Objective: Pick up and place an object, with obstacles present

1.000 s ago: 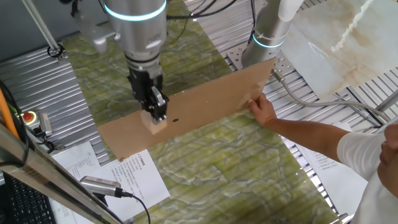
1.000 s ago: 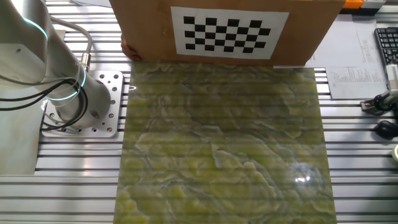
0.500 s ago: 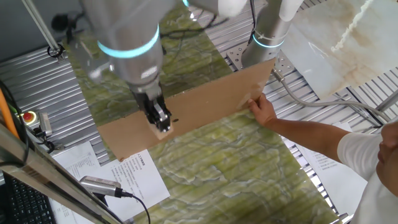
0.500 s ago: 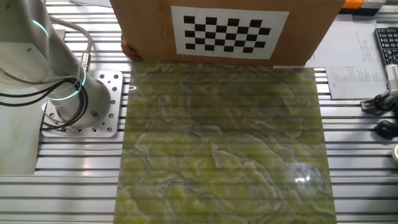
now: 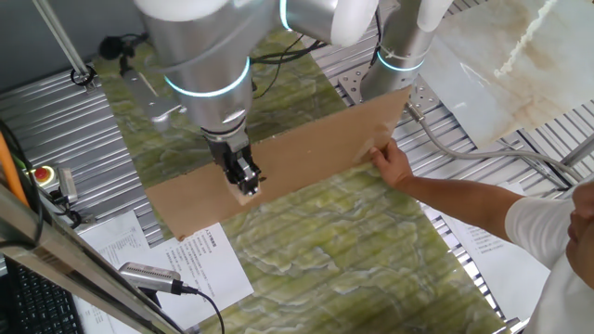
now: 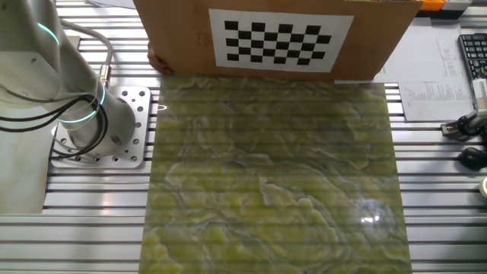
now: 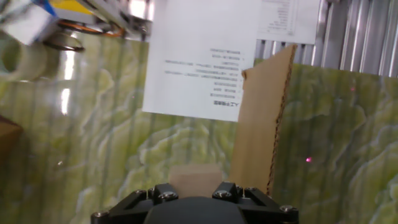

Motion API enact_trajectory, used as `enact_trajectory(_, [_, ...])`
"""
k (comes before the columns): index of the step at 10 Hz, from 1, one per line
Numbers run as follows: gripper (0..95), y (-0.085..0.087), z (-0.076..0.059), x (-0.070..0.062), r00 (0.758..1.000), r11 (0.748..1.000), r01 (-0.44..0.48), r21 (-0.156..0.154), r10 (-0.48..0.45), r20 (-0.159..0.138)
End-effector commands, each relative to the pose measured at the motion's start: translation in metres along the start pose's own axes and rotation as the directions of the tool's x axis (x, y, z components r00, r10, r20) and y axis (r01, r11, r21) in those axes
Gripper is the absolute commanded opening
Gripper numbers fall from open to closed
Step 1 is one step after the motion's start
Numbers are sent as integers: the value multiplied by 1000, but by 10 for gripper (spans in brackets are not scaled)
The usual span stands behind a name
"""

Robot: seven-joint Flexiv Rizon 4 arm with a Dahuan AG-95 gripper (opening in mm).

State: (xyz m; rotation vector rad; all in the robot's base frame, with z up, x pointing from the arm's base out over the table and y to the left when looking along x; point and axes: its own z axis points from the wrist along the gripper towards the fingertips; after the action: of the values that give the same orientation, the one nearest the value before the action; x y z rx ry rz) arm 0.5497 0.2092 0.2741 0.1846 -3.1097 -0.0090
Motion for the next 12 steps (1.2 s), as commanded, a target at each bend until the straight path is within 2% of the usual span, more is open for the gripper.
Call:
enact_trajectory(1, [0,1,12,-5,1000,1000,-2,24,3,-10])
enact_trajectory(4, [0,0,26,-8,999,999,-33,26,33,-4])
enact_trajectory(7, [0,-3,51,-13,998,998,-57,27,56,10])
enact_trajectory(10, [0,-4,66,-14,997,997,-72,27,72,11])
enact_trajectory(12, [0,-5,82,-14,996,996,-89,32,88,15])
